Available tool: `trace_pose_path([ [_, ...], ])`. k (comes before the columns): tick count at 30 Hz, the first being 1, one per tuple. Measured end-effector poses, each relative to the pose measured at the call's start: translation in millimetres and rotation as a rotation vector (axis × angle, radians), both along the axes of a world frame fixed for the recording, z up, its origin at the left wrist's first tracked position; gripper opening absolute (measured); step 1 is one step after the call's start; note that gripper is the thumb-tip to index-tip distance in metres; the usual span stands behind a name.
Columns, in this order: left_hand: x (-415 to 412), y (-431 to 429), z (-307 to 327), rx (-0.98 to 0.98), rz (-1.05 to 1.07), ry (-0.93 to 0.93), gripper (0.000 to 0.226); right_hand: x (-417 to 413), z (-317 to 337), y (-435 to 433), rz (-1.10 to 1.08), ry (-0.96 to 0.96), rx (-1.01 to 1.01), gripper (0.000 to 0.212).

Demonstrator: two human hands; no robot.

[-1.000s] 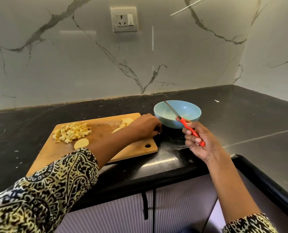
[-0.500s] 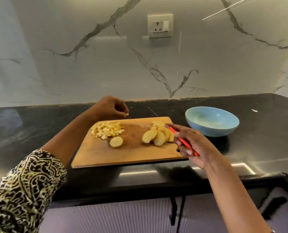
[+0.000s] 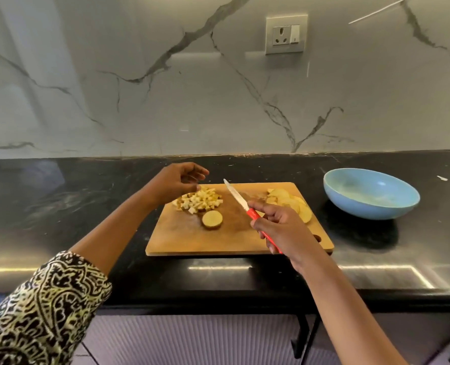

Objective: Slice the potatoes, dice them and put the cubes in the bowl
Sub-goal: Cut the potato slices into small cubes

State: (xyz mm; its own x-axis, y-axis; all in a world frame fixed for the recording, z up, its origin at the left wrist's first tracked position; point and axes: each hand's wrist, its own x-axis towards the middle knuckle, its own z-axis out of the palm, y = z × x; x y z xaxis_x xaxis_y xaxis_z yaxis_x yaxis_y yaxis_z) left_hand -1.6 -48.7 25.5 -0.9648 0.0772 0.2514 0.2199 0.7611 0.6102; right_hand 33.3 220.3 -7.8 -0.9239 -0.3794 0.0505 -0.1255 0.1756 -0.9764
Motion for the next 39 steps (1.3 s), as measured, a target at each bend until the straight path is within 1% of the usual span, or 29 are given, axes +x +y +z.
trace_pose_path([
  [4,26,3,-16,-0.217,-0.087,-0.133,0.039,9,-3,2,-0.008,0.242,0.376,0.046],
  [5,30,4,-22,-0.261,-0.09,-0.114,0.042,12,-3,3,-0.009,0.313,0.449,0.046],
  [7,35,7,-33,-0.392,-0.063,0.029,0.051,16,-2,3,-0.022,0.433,0.553,0.045],
  [9,35,11,-41,-0.53,-0.034,0.156,0.059,18,0,3,-0.05,0.516,0.595,0.044],
  [10,34,13,-44,-0.552,-0.029,0.193,0.06,18,1,2,-0.061,0.538,0.605,0.045],
  [12,32,20,-46,-0.534,-0.032,0.246,0.051,17,3,1,-0.076,0.567,0.635,0.044],
  [14,28,26,-47,-0.499,-0.049,0.25,0.035,17,5,1,-0.087,0.591,0.679,0.045],
  [15,26,29,-48,-0.478,-0.059,0.235,0.033,17,6,1,-0.092,0.595,0.695,0.044],
  [18,22,34,-48,-0.407,-0.065,0.181,0.036,16,9,3,-0.107,0.608,0.751,0.041],
  [22,21,35,-47,-0.359,-0.046,0.161,0.038,15,13,3,-0.125,0.651,0.811,0.037],
  [26,22,35,-49,-0.32,-0.07,0.149,0.047,9,22,-2,-0.076,0.696,0.882,0.036],
  [31,22,36,-52,-0.322,-0.066,0.192,0.034,2,36,-12,-0.053,0.752,1.001,0.028],
  [34,23,38,-52,-0.334,-0.061,0.203,0.035,1,39,-22,-0.033,0.814,1.054,0.025],
  [39,20,38,-53,-0.347,-0.052,0.213,0.035,-5,40,-29,0.033,0.822,1.077,0.027],
])
